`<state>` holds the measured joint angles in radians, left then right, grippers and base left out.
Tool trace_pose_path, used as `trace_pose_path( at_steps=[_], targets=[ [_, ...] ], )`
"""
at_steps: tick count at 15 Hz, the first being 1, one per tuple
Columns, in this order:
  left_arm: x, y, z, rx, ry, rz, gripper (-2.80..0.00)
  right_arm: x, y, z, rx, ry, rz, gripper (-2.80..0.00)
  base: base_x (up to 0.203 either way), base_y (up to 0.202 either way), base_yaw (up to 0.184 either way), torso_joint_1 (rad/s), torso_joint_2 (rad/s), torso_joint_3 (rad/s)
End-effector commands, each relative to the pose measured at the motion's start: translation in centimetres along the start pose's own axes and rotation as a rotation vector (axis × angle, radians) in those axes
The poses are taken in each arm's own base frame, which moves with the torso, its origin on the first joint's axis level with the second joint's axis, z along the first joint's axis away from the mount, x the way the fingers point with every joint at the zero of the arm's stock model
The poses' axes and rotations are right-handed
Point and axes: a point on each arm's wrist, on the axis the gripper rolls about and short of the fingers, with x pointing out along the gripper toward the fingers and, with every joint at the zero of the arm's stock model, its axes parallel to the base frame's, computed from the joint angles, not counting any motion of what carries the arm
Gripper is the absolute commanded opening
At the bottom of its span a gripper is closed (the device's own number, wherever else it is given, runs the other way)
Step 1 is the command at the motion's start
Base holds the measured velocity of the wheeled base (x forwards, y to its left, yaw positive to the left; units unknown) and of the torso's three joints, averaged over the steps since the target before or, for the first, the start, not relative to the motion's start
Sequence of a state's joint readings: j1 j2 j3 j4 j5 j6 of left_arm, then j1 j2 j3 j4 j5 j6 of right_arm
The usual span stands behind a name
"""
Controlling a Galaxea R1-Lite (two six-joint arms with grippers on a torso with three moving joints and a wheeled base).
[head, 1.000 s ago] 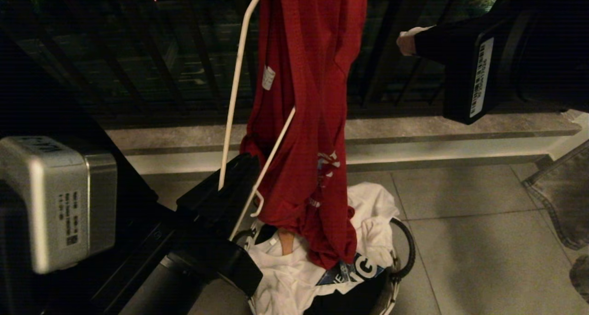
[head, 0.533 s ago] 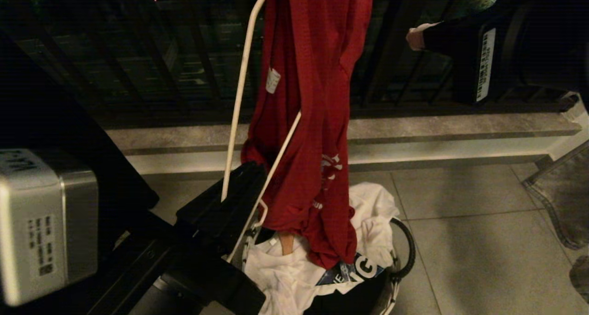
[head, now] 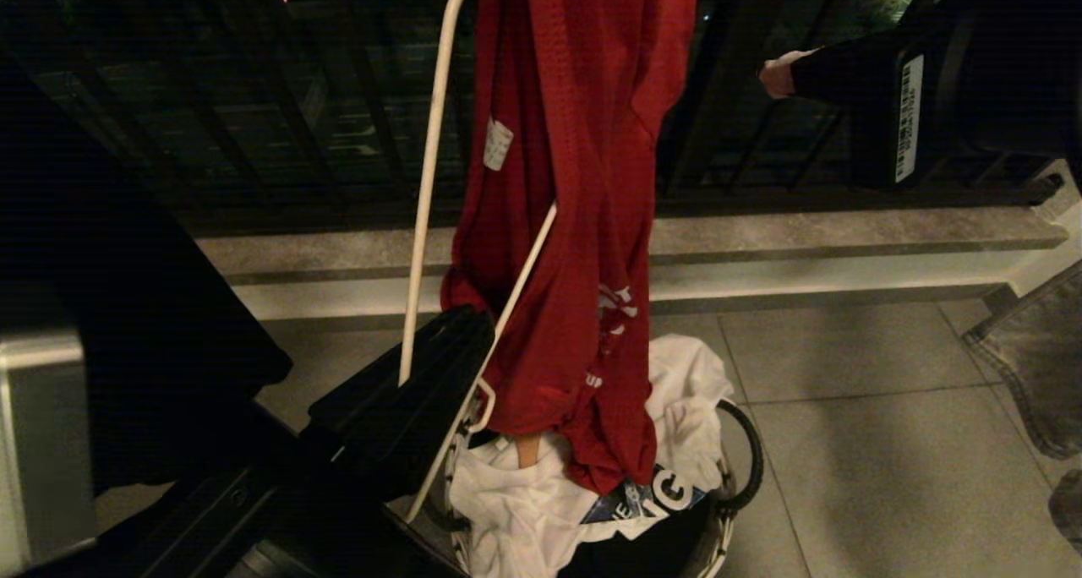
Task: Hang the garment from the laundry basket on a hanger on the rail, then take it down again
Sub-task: Hang the clothes on the clothes rack
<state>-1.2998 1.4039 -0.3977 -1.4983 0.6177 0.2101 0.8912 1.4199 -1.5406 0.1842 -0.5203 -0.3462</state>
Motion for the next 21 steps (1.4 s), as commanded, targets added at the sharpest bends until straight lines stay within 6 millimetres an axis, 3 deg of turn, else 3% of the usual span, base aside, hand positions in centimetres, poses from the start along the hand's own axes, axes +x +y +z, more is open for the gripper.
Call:
trace_pose_path(
  at_steps=[1,11,21],
  targets=[
    [-0.3,0.2,0.3,-0.014,0.010,-0.002,-2.80,-0.4,-0.6,0.1,-0.003,0.005,-0.003,-2.80,0.000,0.000,0.000,0.000,0.00,0.000],
    [-1.4,0.3,0.1,-0.089,0.074,-0.108,-2.80,-1.4,-2.2,-0.1,-0.020,0.039,0.030,-2.80,0.000,0.000,0.000,0.000,0.00,0.000],
    [-2.4,0.3,-0.5,-0.103,0.112,-0.189,-2.80,-2.3,-3.8,0.2,-0.031,0.068,0.200,-2.80,0.000,0.000,0.000,0.000,0.00,0.000]
  ],
)
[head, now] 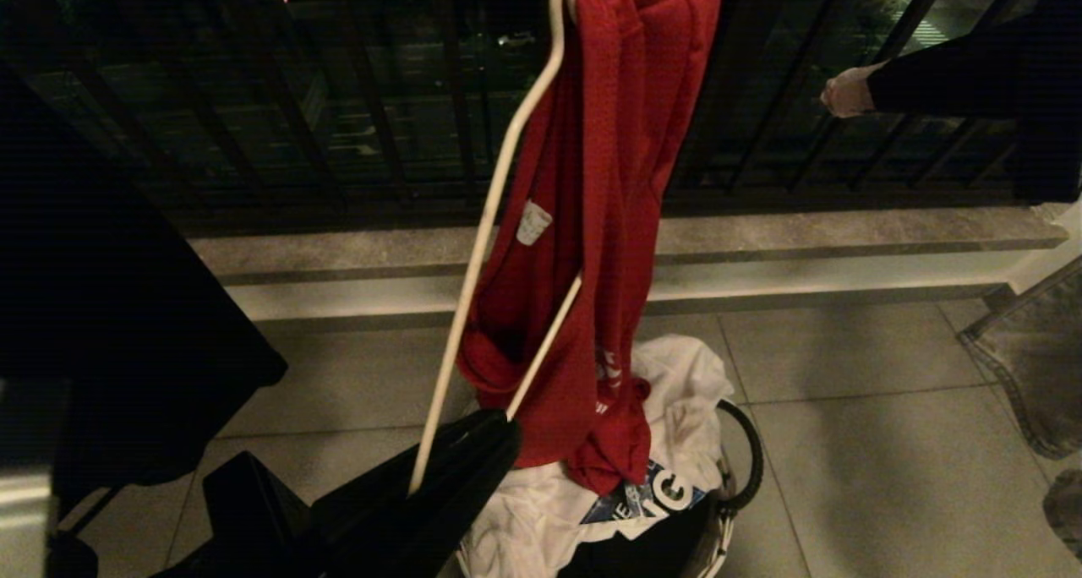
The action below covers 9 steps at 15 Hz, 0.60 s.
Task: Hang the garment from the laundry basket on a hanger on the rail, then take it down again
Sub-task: Hang the clothes on the clothes rack
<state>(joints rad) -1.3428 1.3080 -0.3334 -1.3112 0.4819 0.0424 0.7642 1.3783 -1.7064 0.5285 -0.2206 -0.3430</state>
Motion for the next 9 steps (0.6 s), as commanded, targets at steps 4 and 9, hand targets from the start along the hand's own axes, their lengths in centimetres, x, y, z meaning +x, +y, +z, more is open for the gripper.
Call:
trace_pose_path(
  at_steps=[4,9],
  targets=[
    [-0.46,0.07,0.36,-0.023,0.010,-0.015,-2.80,0.07,-0.20,0.01,-0.006,0.008,-0.002,-2.80,0.000,0.000,0.000,0.000,0.00,0.000],
    [-0.55,-0.32,-0.02,-0.025,0.028,-0.036,-2.80,0.44,-0.03,-0.23,-0.046,0.048,0.021,-2.80,0.000,0.000,0.000,0.000,0.00,0.000]
  ],
)
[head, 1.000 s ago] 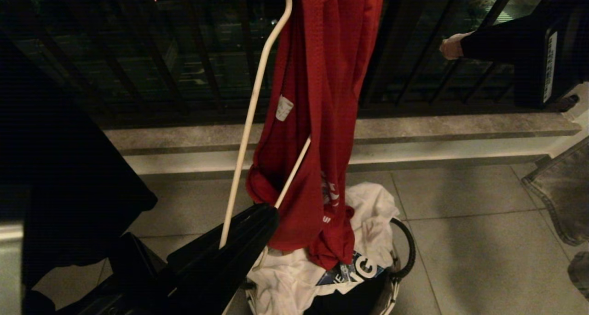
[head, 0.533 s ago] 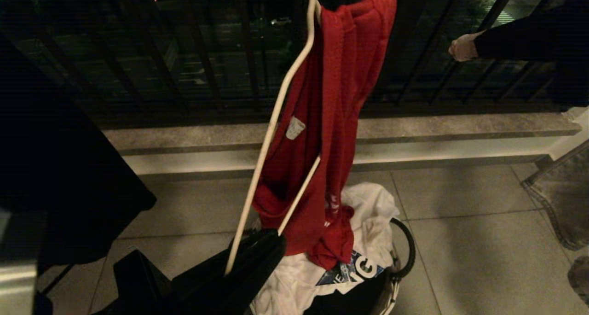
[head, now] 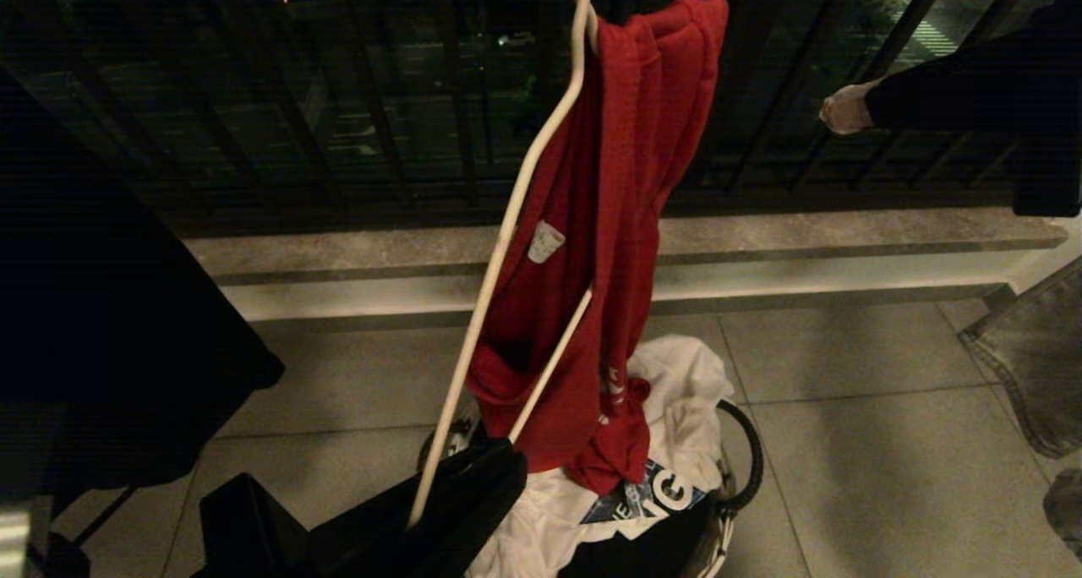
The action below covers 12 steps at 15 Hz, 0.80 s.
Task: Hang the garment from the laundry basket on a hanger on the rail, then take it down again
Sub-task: Hang the clothes on the clothes rack
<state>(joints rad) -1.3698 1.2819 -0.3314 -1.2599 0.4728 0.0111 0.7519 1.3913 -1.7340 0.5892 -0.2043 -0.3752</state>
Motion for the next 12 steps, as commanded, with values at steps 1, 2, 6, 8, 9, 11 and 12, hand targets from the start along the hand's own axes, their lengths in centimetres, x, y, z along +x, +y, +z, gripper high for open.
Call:
trace_pose_path(
  at_steps=[1,2,6,8,9,11,12],
  targets=[
    [0.02,-0.15,-0.12,-0.005,0.002,-0.005,-2.80,0.21,-0.03,0.21,-0.011,0.000,-0.001,-2.80,0.000,0.000,0.000,0.000,0.00,0.000],
    [0.01,-0.18,-0.12,-0.006,0.002,-0.006,-2.80,0.03,-0.14,0.36,-0.012,-0.008,-0.005,-2.80,0.000,0.000,0.000,0.000,0.00,0.000],
    [0.00,-0.20,-0.13,-0.005,0.004,-0.006,-2.80,-0.16,-0.21,0.44,-0.035,-0.014,-0.007,-2.80,0.000,0.000,0.000,0.000,0.00,0.000],
    [0.00,-0.21,-0.20,-0.008,0.006,-0.008,-2.80,-0.35,-0.34,0.66,-0.035,-0.025,-0.012,-2.80,0.000,0.000,0.000,0.000,0.00,0.000],
    [-0.02,-0.27,-0.18,-0.010,0.006,-0.011,-2.80,-0.44,-0.43,0.75,-0.033,-0.030,-0.016,-2.80,0.000,0.000,0.000,0.000,0.00,0.000],
    [-0.20,-0.46,-0.17,-0.016,0.008,-0.025,-2.80,-0.39,-0.49,0.69,-0.032,-0.027,-0.019,-2.80,0.000,0.000,0.000,0.000,0.00,0.000],
    [-0.20,-0.46,-0.17,-0.016,0.007,-0.024,-2.80,-0.20,-0.44,0.67,-0.033,-0.023,-0.018,-2.80,0.000,0.000,0.000,0.000,0.00,0.000]
  ],
)
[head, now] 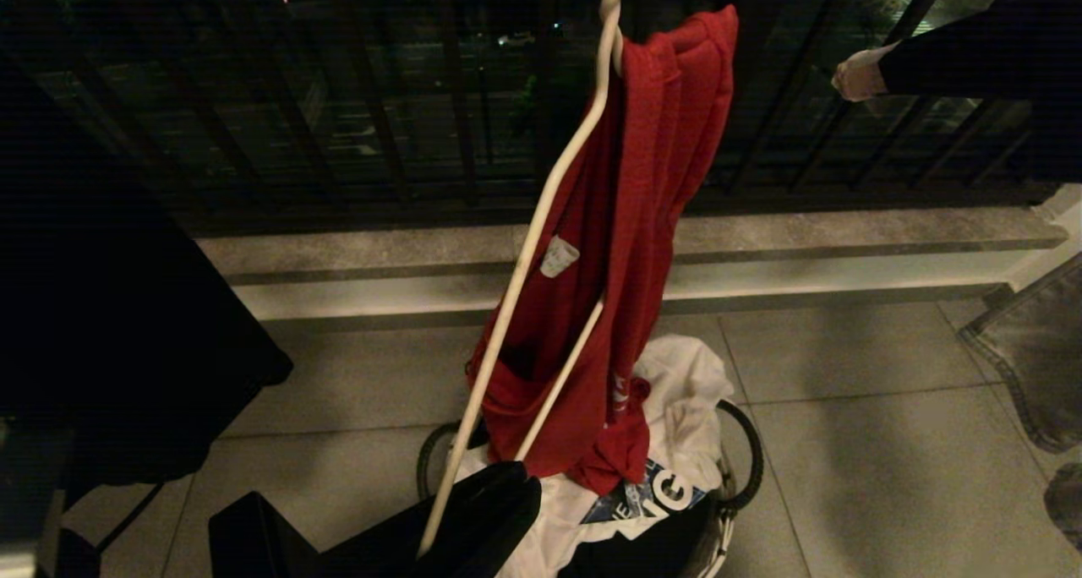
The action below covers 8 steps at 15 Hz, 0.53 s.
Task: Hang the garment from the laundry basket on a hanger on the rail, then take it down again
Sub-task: Hang the clothes on the clothes rack
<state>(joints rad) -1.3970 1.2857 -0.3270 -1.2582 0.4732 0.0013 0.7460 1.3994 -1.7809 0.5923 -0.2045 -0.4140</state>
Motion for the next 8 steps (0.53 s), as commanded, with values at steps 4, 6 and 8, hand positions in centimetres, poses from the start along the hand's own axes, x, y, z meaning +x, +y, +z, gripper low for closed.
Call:
trace_pose_path(
  at_steps=[4,6,8],
  targets=[
    [-0.50,0.13,-0.12,0.013,0.038,-0.009,-2.80,0.51,0.16,-0.08,-0.023,0.011,0.011,-2.80,0.000,0.000,0.000,0.000,0.00,0.000],
    [-0.88,0.09,0.08,-0.004,0.041,-0.043,-2.80,0.42,0.09,0.02,-0.039,0.005,0.009,-2.80,0.000,0.000,0.000,0.000,0.00,0.000],
    [-0.96,0.14,0.07,-0.004,0.041,-0.043,-2.80,0.10,0.02,0.03,-0.040,0.001,0.007,-2.80,0.000,0.000,0.000,0.000,0.00,0.000]
  ],
)
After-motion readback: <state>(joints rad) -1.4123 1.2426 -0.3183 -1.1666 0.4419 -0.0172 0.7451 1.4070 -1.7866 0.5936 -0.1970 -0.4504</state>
